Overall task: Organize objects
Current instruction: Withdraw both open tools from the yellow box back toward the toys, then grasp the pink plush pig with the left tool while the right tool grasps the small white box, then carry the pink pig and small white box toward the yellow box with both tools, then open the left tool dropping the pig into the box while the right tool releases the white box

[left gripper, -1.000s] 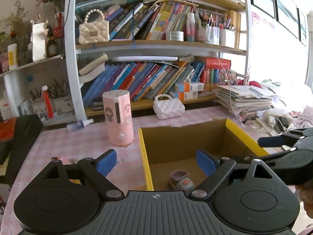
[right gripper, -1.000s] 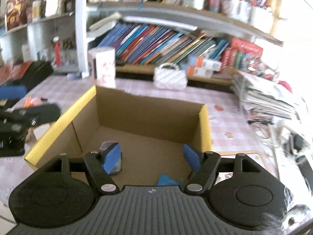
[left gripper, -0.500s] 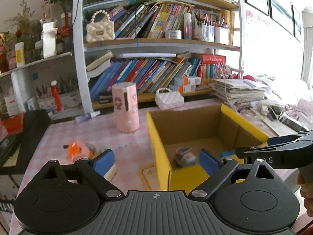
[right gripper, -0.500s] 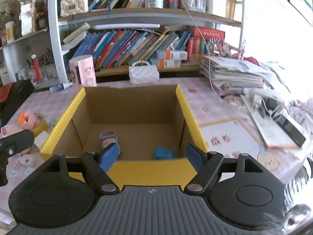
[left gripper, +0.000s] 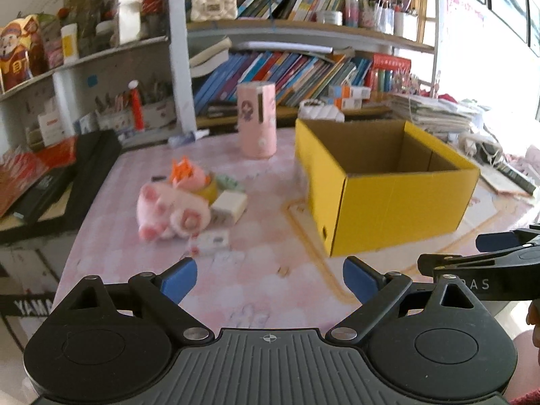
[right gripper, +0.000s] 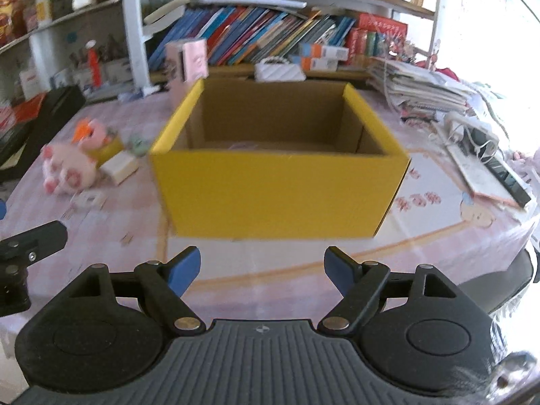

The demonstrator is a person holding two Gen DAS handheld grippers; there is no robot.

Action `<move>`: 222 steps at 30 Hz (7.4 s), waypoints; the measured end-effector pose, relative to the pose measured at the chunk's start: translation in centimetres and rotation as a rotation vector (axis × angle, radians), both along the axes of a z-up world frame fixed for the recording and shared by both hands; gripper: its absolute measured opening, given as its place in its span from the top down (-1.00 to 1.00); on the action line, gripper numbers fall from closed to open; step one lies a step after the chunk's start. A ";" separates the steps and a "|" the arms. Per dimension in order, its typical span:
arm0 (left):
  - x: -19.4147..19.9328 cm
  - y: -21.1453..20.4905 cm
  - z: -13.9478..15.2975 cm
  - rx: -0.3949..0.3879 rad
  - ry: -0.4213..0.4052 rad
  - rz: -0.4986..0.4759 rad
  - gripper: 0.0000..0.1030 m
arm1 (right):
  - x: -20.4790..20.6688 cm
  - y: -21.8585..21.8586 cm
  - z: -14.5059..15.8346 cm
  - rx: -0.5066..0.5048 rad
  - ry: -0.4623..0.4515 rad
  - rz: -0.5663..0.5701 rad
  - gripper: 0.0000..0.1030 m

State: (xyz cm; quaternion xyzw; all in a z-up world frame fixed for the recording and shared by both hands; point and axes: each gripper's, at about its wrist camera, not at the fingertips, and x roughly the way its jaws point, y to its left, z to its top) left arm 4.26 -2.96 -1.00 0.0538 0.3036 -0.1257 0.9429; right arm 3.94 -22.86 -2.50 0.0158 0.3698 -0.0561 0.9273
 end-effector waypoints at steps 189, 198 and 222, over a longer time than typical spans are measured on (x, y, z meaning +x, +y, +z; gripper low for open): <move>-4.5 5.9 0.8 -0.211 0.138 -0.155 -0.61 | -10.6 7.5 -0.2 0.006 -0.057 0.089 -0.13; -3.8 3.5 0.7 -0.199 0.147 -0.221 -0.61 | -11.0 5.6 -0.3 0.003 -0.049 0.028 -0.13; 2.2 -2.0 2.2 -0.171 0.077 -0.273 -0.61 | -5.1 -0.2 0.0 0.039 -0.068 -0.022 -0.13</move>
